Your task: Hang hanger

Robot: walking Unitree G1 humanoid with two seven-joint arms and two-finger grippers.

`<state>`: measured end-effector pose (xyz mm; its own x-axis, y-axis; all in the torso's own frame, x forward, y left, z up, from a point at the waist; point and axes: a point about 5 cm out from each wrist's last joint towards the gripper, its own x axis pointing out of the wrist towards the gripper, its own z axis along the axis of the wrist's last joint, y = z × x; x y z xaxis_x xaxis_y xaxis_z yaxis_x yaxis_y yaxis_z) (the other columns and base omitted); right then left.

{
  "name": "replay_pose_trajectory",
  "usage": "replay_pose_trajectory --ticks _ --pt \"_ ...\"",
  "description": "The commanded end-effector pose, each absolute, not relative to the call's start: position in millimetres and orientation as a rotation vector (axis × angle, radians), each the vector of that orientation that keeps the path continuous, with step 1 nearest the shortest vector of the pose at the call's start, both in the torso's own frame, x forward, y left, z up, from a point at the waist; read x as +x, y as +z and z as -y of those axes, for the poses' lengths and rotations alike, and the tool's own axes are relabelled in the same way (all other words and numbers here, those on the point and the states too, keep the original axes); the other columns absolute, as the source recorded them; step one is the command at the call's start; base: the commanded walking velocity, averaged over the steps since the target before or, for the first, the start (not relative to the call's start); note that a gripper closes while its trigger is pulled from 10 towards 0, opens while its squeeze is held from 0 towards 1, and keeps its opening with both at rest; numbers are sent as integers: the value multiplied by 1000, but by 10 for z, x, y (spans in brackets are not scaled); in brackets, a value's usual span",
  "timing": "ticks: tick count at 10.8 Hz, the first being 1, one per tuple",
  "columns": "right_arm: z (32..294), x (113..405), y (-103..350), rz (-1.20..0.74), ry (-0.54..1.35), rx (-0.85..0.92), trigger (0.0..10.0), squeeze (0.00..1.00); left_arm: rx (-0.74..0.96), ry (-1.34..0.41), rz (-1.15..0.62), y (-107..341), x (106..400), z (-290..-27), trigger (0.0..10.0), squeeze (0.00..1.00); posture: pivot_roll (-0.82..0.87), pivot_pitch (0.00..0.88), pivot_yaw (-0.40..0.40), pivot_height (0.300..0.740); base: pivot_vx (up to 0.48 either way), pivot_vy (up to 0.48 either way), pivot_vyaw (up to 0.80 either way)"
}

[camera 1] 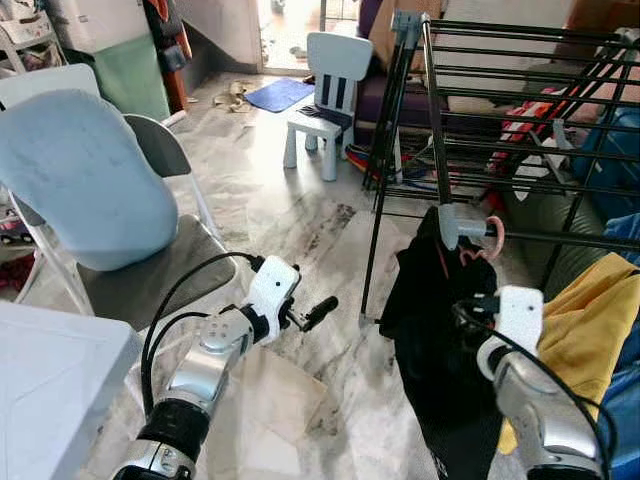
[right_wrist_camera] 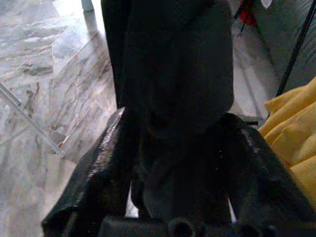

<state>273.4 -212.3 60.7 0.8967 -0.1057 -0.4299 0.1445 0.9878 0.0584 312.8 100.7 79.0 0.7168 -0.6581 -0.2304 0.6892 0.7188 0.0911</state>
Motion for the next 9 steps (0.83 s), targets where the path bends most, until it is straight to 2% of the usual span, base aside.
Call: replay_pose_trajectory --ticks 1,9 --pt "2092 2747 597 -440 -121 112 0 0 193 -755 -181 819 3126 -997 10000 0 16 0 -29 740 0 0 0" --pt "2059 2706 522 -453 -137 95 0 0 222 -774 -173 831 3124 -945 10000 0 6 0 -30 740 0 0 0"
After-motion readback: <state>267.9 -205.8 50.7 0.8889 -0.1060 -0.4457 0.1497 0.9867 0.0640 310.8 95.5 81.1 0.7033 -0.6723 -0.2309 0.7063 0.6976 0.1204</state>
